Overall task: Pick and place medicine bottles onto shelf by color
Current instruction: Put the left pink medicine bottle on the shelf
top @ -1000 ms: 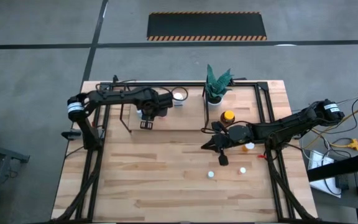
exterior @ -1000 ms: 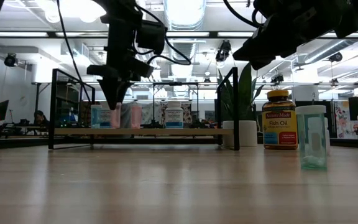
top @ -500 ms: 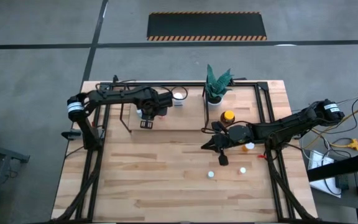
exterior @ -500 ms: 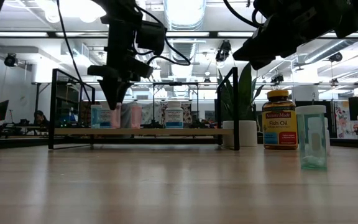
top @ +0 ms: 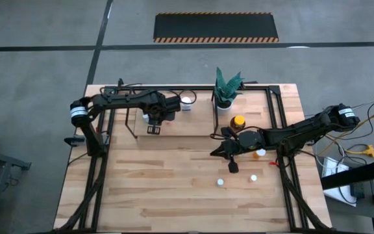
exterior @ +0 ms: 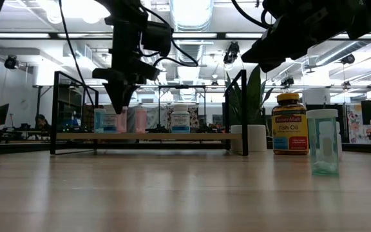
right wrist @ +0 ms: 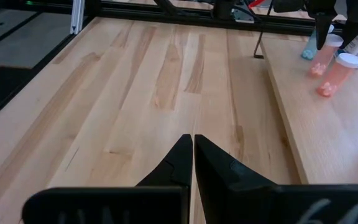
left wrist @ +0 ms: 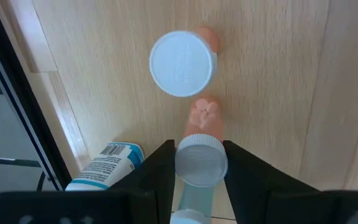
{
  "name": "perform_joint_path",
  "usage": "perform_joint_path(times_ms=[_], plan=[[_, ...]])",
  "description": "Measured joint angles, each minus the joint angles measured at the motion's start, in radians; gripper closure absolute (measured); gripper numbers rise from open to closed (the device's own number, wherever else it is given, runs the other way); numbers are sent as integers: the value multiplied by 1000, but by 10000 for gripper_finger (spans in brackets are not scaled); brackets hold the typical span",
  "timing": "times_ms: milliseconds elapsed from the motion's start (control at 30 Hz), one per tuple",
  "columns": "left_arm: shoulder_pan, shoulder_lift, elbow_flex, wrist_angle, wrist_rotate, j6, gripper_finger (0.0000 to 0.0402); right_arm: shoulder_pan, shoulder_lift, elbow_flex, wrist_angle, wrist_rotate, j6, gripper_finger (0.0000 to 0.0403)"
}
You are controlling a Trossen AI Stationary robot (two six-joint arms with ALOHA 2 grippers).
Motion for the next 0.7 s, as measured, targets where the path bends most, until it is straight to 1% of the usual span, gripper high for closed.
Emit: perform_joint_path(times_ms=[467,700], plan=[[0,0,0,20,0,-1,301,0,0,0,0,0,0,394],[0,0,0,40,0,-1,285,0,0,0,-1,-1,0,394]])
